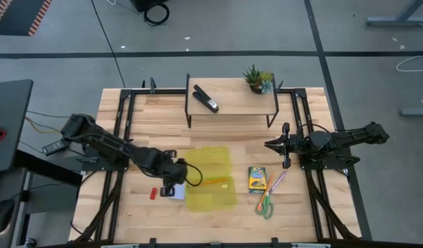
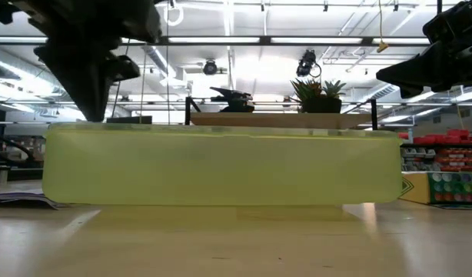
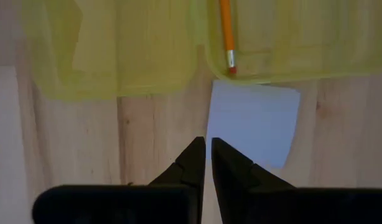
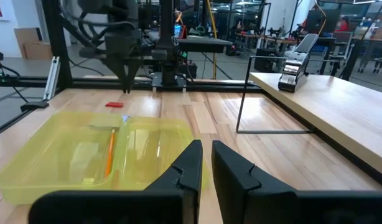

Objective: Pack school essentials
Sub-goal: Put the red eraser into the yellow supply box

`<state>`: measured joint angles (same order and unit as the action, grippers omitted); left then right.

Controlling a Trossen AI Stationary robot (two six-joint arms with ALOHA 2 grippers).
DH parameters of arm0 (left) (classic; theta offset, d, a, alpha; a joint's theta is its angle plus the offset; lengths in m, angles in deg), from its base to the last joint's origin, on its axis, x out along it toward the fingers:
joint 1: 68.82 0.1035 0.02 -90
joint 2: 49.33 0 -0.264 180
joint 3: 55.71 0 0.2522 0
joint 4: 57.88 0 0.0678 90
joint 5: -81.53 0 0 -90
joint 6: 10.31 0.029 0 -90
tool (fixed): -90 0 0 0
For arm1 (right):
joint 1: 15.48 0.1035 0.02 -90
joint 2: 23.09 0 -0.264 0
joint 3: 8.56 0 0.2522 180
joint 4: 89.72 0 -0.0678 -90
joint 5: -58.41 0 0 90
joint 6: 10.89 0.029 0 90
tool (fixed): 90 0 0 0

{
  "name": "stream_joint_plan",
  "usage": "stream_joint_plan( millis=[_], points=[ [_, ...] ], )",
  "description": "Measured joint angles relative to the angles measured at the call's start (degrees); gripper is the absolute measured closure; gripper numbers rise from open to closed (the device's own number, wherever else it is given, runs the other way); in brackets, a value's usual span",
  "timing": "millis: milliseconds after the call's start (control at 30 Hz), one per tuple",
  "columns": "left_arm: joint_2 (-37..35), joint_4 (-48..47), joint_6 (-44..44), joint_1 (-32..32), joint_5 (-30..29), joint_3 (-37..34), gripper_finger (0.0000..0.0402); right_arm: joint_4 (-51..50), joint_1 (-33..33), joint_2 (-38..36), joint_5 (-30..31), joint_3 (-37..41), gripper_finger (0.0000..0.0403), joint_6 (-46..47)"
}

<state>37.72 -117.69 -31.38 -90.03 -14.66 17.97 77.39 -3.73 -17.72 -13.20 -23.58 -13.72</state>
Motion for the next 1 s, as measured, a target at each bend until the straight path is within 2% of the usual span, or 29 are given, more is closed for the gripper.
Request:
stream_joint_plan(
  millis=[200, 367, 500, 667, 900, 1000],
  points=[
    [-6.57, -0.42, -6.70, 0.17, -0.01, -3.87, 0.0367, -0.07, -0.01, 0.02, 0.00, 0.00, 0.0361, 0.00],
    [-10.79, -3.04, -13.74, 0.52, 0.11, -6.45, 0.0336, -0.02, 0.01, 0.02, 0.00, 0.00, 0.0361, 0.00],
    [-13.81, -3.67, -15.77, 0.46, 3.12, -8.05, 0.0310, 0.00, 0.01, 0.02, 0.00, 0.00, 0.0361, -0.01],
    [-15.84, -6.76, -12.37, -0.80, 6.19, -8.81, 0.0289, 0.02, 0.01, 0.02, 0.00, 0.00, 0.0361, 0.00],
    [-16.42, -11.08, -1.24, -4.66, 8.64, -8.84, 0.0278, 0.04, -0.01, 0.02, 0.00, 0.00, 0.0361, 0.00],
    [-16.40, -10.89, -1.78, -5.75, 9.44, -8.84, 0.0281, 0.04, 0.00, 0.02, 0.00, 0.00, 0.0361, 0.00]
  ],
)
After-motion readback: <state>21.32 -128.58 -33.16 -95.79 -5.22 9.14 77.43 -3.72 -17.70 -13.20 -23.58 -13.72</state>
